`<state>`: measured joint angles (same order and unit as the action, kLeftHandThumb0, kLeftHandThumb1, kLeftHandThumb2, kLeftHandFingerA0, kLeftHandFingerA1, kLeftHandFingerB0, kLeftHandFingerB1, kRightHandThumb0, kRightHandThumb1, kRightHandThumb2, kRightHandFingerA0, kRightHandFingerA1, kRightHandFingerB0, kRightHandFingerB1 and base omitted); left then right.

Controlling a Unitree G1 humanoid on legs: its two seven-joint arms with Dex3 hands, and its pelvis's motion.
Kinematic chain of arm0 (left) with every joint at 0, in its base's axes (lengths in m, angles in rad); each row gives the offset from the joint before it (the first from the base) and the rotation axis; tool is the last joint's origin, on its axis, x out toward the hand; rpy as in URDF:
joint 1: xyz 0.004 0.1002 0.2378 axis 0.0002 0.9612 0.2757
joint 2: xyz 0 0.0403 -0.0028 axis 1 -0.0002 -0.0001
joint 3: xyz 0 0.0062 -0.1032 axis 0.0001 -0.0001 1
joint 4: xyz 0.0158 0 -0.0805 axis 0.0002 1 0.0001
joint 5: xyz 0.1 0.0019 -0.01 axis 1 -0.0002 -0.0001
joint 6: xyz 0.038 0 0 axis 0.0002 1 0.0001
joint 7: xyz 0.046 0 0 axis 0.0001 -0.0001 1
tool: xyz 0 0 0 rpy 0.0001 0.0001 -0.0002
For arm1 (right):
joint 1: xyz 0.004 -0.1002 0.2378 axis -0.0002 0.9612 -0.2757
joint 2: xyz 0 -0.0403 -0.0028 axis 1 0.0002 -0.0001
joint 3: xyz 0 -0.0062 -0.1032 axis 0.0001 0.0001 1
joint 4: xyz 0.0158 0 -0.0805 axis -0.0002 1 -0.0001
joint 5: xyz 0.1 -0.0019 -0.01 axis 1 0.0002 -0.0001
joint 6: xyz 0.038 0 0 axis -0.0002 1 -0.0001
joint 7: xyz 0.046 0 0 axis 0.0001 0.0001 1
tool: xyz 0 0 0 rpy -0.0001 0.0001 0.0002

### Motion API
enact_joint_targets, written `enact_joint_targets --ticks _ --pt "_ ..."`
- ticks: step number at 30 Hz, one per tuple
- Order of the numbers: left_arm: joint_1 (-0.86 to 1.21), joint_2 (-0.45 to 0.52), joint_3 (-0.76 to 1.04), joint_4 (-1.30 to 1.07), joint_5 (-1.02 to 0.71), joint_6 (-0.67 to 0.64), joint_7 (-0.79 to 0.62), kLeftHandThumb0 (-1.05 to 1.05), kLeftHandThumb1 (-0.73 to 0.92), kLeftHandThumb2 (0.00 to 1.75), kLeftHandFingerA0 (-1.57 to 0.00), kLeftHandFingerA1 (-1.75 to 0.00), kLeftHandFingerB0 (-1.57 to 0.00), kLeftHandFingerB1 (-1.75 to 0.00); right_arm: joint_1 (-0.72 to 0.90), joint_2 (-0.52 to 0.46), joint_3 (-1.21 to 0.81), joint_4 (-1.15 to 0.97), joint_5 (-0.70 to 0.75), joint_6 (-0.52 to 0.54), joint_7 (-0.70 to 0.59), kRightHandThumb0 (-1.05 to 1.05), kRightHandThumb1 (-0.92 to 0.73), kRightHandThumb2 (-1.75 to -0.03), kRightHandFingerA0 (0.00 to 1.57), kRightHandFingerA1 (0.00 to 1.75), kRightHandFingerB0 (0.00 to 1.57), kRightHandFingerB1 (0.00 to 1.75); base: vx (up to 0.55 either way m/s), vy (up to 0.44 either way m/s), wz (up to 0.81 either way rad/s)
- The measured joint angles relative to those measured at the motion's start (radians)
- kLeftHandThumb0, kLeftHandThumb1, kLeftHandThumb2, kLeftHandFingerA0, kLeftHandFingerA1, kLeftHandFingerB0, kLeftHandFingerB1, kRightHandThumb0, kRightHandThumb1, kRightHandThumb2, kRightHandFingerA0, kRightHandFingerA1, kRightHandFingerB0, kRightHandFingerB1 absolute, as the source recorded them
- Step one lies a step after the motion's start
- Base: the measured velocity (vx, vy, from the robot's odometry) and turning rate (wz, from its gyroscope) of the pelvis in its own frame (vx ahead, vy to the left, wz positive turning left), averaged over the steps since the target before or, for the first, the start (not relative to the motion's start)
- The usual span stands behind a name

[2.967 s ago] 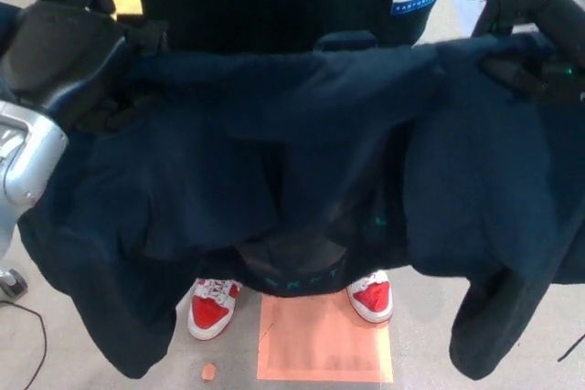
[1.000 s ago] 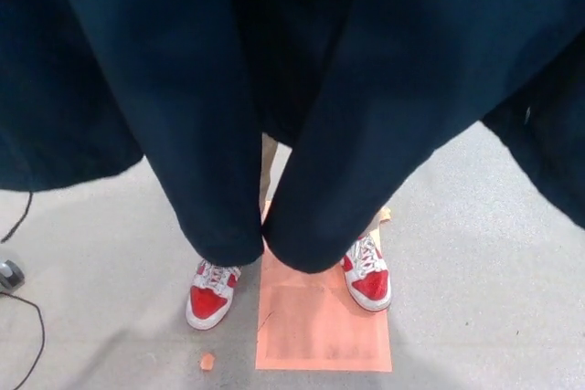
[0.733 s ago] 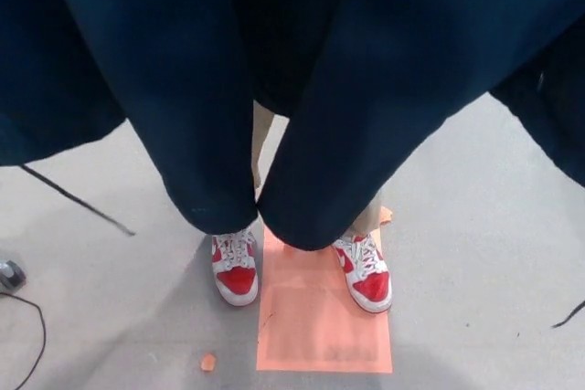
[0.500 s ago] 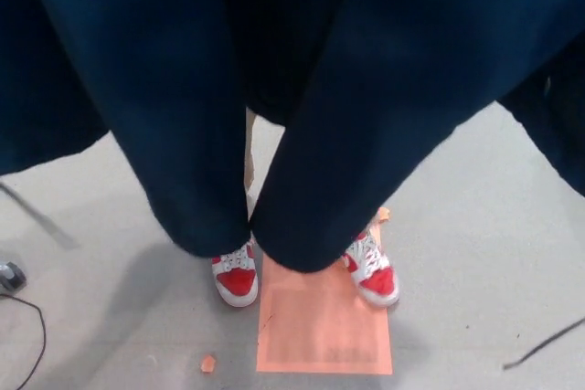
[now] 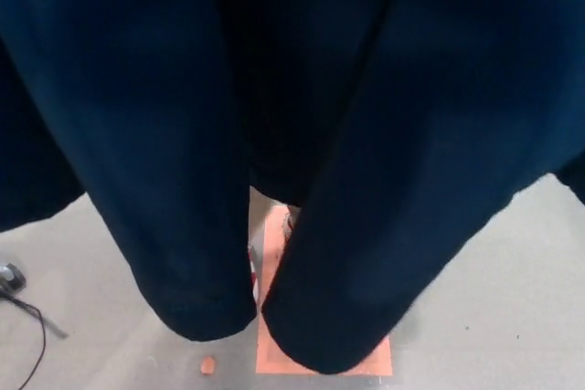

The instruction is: A person hands a coat to the robot and the robot grabs it with both hands and holds it while the person wears the coat.

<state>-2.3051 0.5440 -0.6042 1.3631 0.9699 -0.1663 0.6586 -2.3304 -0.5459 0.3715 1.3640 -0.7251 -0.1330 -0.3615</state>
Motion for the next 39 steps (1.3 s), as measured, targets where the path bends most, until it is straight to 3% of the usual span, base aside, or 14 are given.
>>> enact_joint_targets --ticks 8,17,21,39 --pt "-0.011 0.0 -0.008 0.003 0.001 0.0 -0.028 -0.44 0.85 0.66 -0.95 -1.75 -0.72 -1.6 0.0 -0.005 0.017 0.002 -0.014 0.007 0.018 -0.44 -0.8 -0.64 0.94 1.75 0.72 1.6 0.0 0.0 0.0" --pt "-0.013 0.0 -0.011 0.002 0.003 0.0 -0.034 -0.44 0.85 0.66 -0.95 -1.75 -0.74 -1.6 0.0 -0.011 0.018 0.004 -0.018 0.007 0.023 -0.44 -0.8 -0.64 0.93 1.75 0.77 1.54 0.0 0.0 0.0" --pt "-0.013 0.0 -0.012 0.002 0.004 0.0 -0.034 -0.42 0.86 0.67 -0.92 -1.75 -0.66 -1.63 0.001 -0.014 0.019 0.003 -0.02 0.007 0.022 -0.41 -0.79 -0.64 0.93 1.75 0.75 1.54 0.0 0.0 0.0" --pt "0.014 -0.001 -0.029 -0.009 0.011 -0.002 -0.017 -0.4 0.83 0.65 -0.89 -1.75 -0.62 -1.6 0.019 -0.023 0.035 0.003 -0.027 0.008 0.025 -0.41 -0.81 -0.64 0.89 1.75 0.7 1.56 0.0 0.0 0.0"
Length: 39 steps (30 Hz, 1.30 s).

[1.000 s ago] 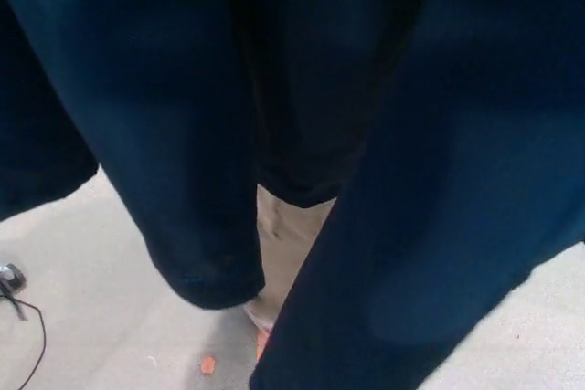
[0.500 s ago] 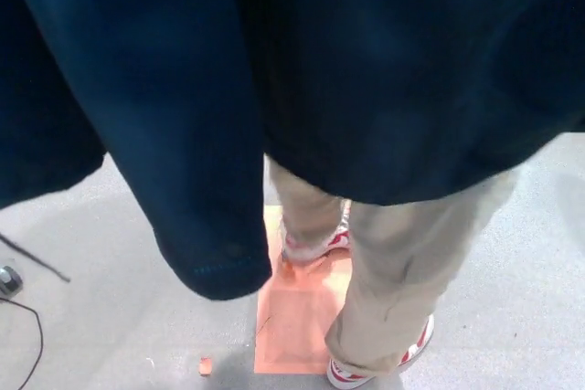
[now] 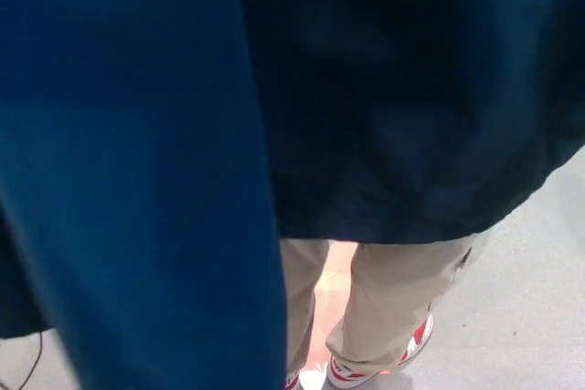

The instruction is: A person hands a coat to the robot and the robot grabs it with both hands and holds it while the person wears the coat.

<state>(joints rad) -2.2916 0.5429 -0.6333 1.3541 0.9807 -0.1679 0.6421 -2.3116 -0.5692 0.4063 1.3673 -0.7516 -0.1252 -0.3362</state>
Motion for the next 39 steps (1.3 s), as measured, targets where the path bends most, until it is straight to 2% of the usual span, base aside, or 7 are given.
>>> enact_joint_targets --ticks 32,34,35,36,37,38,39 --pt "0.038 0.0 -0.011 0.001 0.0 0.0 -0.01 -0.43 0.84 0.66 -0.93 -1.75 -0.71 -1.56 0.029 -0.002 -0.001 -0.003 0.005 -0.014 0.011 -0.41 -0.8 -0.64 0.87 1.75 0.7 1.54 0.0 0.0 0.0" --pt "0.041 0.0 -0.011 0.001 0.0 0.0 -0.01 -0.42 0.83 0.65 -0.93 -1.75 -0.73 -1.52 0.03 -0.002 -0.001 -0.003 0.005 -0.015 0.013 -0.43 -0.79 -0.68 0.87 1.71 0.76 1.34 0.0 0.0 0.0" --pt "0.043 0.0 -0.009 0.001 0.0 0.0 -0.01 -0.6 0.86 0.66 -0.52 -0.86 -0.51 -0.57 0.03 -0.002 -0.002 -0.003 0.005 -0.016 0.014 -0.65 -0.86 -0.66 0.95 1.21 0.74 0.73 0.0 0.0 0.0" --pt "0.045 0.0 -0.006 0.001 -0.002 0.0 -0.01 -0.6 0.86 0.66 -0.52 -0.86 -0.51 -0.57 0.03 -0.002 -0.003 -0.003 0.006 -0.016 0.016 -0.65 -0.86 -0.66 0.95 1.21 0.74 0.73 0.0 0.0 0.0" --pt "0.047 0.002 0.002 0.002 -0.005 0.001 -0.014 -0.74 0.84 0.66 -0.15 -0.37 -0.22 -0.28 0.03 -0.002 -0.007 -0.003 0.008 -0.015 0.02 -0.81 -0.86 -0.66 0.34 0.96 0.35 0.33 0.0 0.0 0.0" --pt "0.049 0.005 0.015 0.002 -0.01 0.002 -0.019 -1.04 0.8 1.12 0.0 -0.04 0.0 0.0 0.031 -0.003 -0.019 -0.003 0.012 -0.011 0.03 -1.01 -0.74 -1.07 0.0 0.01 0.0 0.0 0.0 0.0 0.0" --pt "0.05 0.007 0.026 0.002 -0.015 0.003 -0.023 -1.05 0.83 1.14 0.0 -0.08 0.0 0.0 0.031 -0.004 -0.03 -0.002 0.018 -0.006 0.042 -1.02 -0.76 -1.08 0.0 0.01 0.0 0.0 0.0 0.0 0.0"
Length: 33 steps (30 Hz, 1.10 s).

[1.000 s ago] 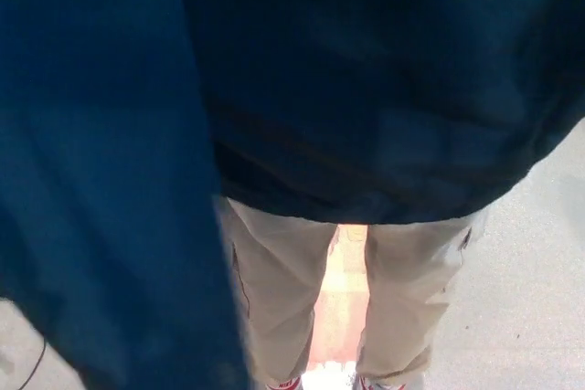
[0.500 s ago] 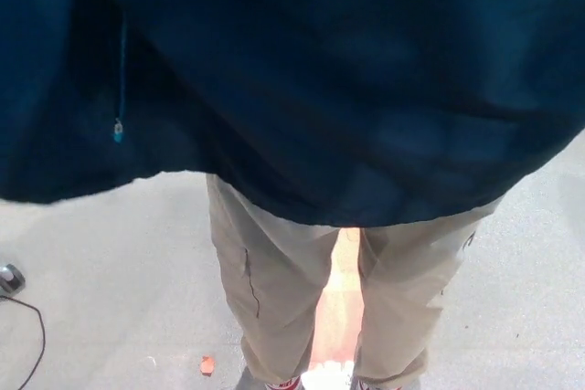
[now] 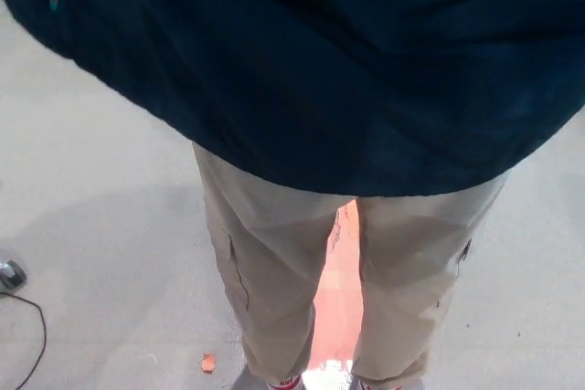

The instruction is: A person hands a coat to the robot and the robot grabs it with both hands and holds it while the person wears the coat.

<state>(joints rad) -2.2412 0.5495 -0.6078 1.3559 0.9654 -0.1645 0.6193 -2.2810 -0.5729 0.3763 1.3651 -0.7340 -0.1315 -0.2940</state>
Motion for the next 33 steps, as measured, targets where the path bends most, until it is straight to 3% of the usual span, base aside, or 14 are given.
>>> enact_joint_targets --ticks 6,14,21,25,29,33 --pt "0.003 -0.005 0.1 -0.005 -0.05 0.039 -0.045 -1.01 0.86 1.14 0.0 -0.09 0.0 0.0 0.008 -0.012 -0.081 -0.003 0.042 0.014 0.062 -0.99 -0.81 -1.1 0.0 0.04 0.0 0.0 0.0 0.0 0.0" --pt "0.055 0.012 0.174 -0.076 -0.087 0.084 -0.015 -0.9 0.92 1.19 0.0 -0.1 0.0 -0.08 0.079 -0.053 -0.163 -0.069 0.078 -0.07 0.002 -0.94 -0.79 -1.04 0.0 0.03 0.0 0.0 0.0 0.0 0.0" --pt "0.241 0.057 0.242 -0.331 -0.091 0.102 0.025 -0.86 0.92 1.19 0.0 -0.1 0.0 -0.1 0.22 -0.086 -0.216 -0.222 0.1 -0.147 -0.014 -0.88 -0.77 -1.04 0.0 0.07 0.0 0.05 0.0 0.0 0.0" --pt "0.355 0.074 0.283 -0.488 -0.089 0.109 0.025 -0.85 0.92 1.17 0.0 -0.08 0.0 -0.1 0.299 -0.093 -0.239 -0.315 0.11 -0.16 -0.014 -0.91 -0.79 -1.03 0.0 0.0 0.0 0.0 0.0 0.0 0.0" --pt "0.472 0.082 0.325 -0.641 -0.087 0.109 0.025 -0.8 0.88 1.15 0.0 -0.11 -0.01 -0.15 0.388 -0.096 -0.271 -0.423 0.119 -0.164 -0.013 -0.8 -0.74 -1.05 0.0 0.14 0.0 0.14 0.0 0.0 0.0" --pt "0.615 0.078 0.368 -0.809 -0.083 0.109 0.024 -0.74 0.84 1.13 0.0 -0.18 -0.02 -0.2 0.506 -0.096 -0.309 -0.568 0.128 -0.163 -0.008 -0.79 -0.73 -1.04 0.0 0.14 0.0 0.14 0.0 0.0 0.0"
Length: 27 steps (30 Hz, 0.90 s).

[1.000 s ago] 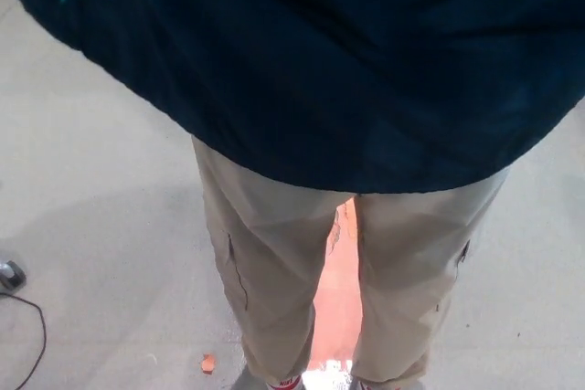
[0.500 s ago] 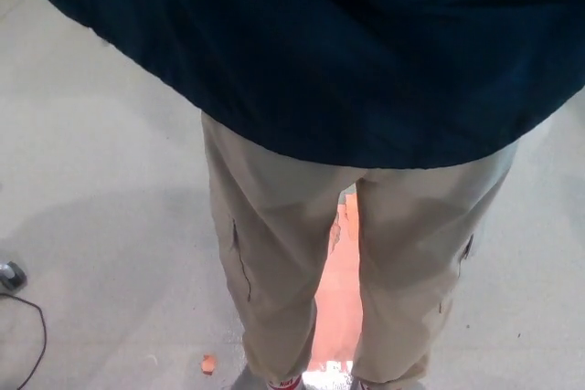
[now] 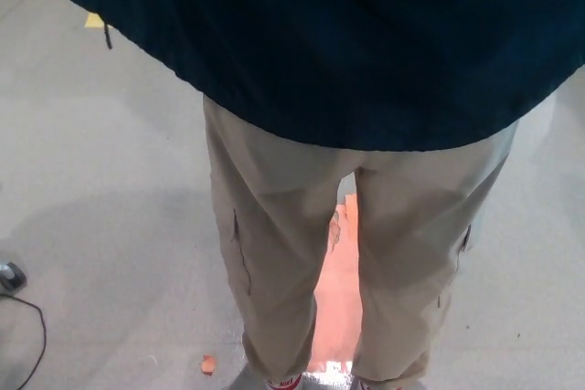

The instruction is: A person hands a coat to the robot and the robot grabs it with both hands and holds it while the person wears the coat.

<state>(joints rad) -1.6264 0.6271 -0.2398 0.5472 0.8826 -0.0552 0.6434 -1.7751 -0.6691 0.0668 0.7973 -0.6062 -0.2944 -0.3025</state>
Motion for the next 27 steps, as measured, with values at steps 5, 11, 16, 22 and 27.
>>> enact_joint_targets --ticks 5,11,16,22,27 --pt "0.177 -0.023 0.034 -0.186 0.005 0.0 -0.002 -0.76 0.8 1.02 -0.02 -0.17 0.0 -0.18 0.151 0.003 -0.044 -0.18 0.009 0.004 0.005 -0.76 -0.73 -1.05 0.0 0.18 0.0 0.16 0.0 0.0 0.0" --pt "0.396 -0.078 0.048 -0.393 0.017 0.0 -0.002 -0.72 0.87 1.18 0.0 -0.18 0.0 -0.19 0.35 0.025 -0.088 -0.404 0.02 0.007 0.008 -0.82 -0.79 -1.01 0.0 0.08 0.0 0.03 0.0 0.0 0.0" --pt "0.578 -0.115 0.051 -0.531 0.022 -0.001 0.0 -0.81 0.92 1.2 0.0 -0.12 0.0 -0.11 0.53 0.063 -0.106 -0.583 0.026 0.003 0.008 -0.8 -0.76 -1.05 0.0 0.18 0.0 0.13 0.0 0.0 0.0" --pt "0.877 -0.137 0.07 -0.694 0.02 -0.002 0.006 -0.74 0.92 0.82 -0.01 -0.17 -0.01 -0.19 0.82 0.144 -0.108 -0.801 0.023 -0.013 -0.002 -0.84 -0.79 -1.07 0.0 0.16 0.0 0.08 0.0 0.0 0.0" --pt "1.109 -0.143 0.083 -0.759 0.02 -0.003 0.027 -0.7 0.77 1.13 0.0 -0.27 -0.04 -0.27 1.044 0.209 -0.087 -0.903 0.016 -0.033 -0.019 -0.83 -0.7 -1.04 0.0 0.3 0.0 0.18 0.0 0.0 0.0"
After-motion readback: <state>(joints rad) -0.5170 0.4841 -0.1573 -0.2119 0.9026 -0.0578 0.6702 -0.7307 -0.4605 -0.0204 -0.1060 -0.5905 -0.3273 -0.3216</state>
